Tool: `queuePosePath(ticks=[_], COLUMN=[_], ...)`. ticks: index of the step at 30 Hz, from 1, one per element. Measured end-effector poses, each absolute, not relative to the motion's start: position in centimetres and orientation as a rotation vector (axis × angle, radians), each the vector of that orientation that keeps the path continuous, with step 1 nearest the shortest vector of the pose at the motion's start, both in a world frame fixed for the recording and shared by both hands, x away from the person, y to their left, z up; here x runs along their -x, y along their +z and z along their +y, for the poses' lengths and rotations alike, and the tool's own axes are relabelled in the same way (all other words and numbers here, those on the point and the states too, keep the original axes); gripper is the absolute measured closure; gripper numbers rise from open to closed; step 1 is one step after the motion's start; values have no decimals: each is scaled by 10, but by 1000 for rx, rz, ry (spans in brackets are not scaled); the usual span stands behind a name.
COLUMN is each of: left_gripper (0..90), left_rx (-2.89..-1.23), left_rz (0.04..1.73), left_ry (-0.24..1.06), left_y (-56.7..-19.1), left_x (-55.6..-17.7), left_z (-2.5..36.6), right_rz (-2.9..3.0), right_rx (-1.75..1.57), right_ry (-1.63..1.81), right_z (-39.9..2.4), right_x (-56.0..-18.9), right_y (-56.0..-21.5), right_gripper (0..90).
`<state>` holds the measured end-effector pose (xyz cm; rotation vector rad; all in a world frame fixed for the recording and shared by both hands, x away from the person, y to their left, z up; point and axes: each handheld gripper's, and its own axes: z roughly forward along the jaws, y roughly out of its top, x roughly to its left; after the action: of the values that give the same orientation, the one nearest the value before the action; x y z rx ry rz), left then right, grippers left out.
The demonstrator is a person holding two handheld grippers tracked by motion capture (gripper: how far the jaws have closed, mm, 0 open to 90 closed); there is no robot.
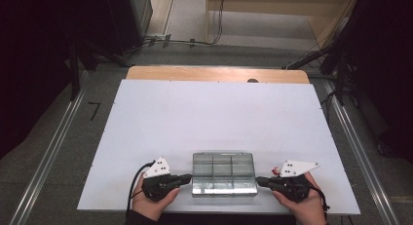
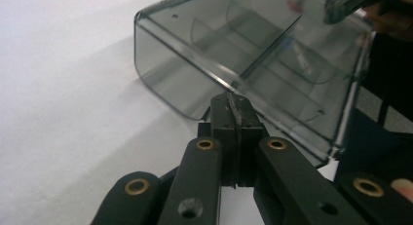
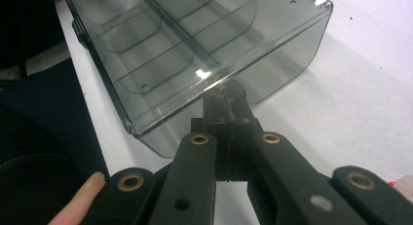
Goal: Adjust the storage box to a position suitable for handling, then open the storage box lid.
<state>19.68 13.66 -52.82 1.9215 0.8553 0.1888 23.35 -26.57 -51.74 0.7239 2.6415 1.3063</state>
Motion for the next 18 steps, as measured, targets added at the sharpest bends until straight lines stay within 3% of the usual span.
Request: queuePosePath(ticks=[11,18], left_gripper=[900,900], left_rx=[-1886,-1959], left_rz=[836,829], left_ry=[178,157], left_y=[-524,-526], left_x=[-195,-195], left_z=[139,137], right_rz=[2628,2628], right_rx=[-727,-731], right_ry=[1348,1362], right_z=[-265,-266], right_x=[-234,-235], right_y=[-515,-515], right_gripper=[879,879])
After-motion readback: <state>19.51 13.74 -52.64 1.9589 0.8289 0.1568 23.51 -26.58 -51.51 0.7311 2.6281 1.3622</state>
